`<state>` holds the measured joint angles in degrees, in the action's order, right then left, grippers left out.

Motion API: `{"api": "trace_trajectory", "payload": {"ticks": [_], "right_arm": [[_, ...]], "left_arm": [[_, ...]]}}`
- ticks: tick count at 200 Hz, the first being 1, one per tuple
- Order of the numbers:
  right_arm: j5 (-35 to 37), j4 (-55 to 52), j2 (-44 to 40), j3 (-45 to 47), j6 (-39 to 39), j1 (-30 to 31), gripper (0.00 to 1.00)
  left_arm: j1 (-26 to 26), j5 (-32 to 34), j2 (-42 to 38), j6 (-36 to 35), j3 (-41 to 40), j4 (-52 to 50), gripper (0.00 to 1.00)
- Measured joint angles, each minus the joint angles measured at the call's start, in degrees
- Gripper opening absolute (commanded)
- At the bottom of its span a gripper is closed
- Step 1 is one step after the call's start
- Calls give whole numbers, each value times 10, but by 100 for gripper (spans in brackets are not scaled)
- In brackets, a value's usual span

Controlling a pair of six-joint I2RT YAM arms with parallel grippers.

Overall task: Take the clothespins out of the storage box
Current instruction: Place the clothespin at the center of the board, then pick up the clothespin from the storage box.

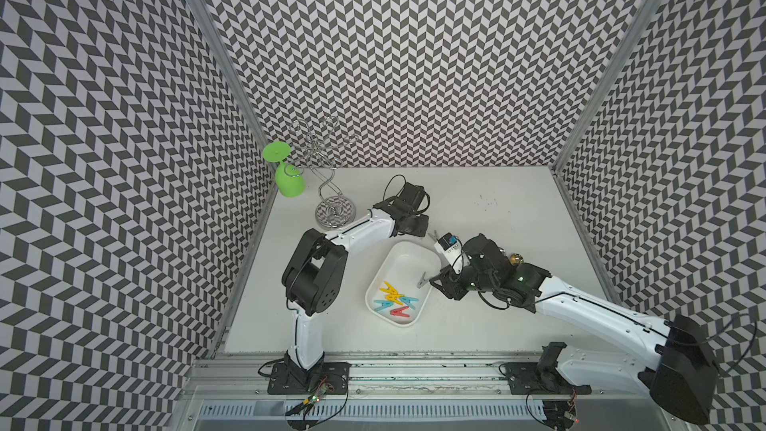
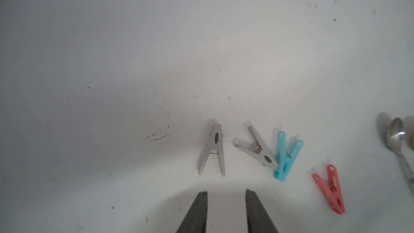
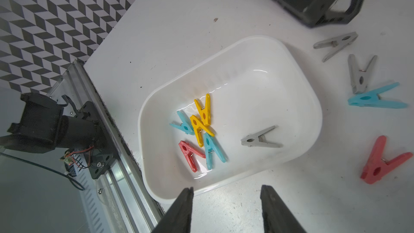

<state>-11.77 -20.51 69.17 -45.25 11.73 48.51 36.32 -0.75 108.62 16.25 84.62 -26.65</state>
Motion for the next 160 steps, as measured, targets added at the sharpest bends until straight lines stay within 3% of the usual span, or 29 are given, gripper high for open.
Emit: {"api": "trace_trajectory", "payload": {"ticks": [68, 111, 160], "right_arm": [[-13, 25, 99, -21, -19, 65, 47], [-16, 49, 150, -45, -30, 77, 47], [-32, 100, 216, -62, -33, 87, 47]], "left_arm": [[0, -7, -163, 7, -110, 24, 37], [0, -19, -245, 24, -207, 13, 39], [-18, -9, -370, 25, -245, -12, 40]]}}
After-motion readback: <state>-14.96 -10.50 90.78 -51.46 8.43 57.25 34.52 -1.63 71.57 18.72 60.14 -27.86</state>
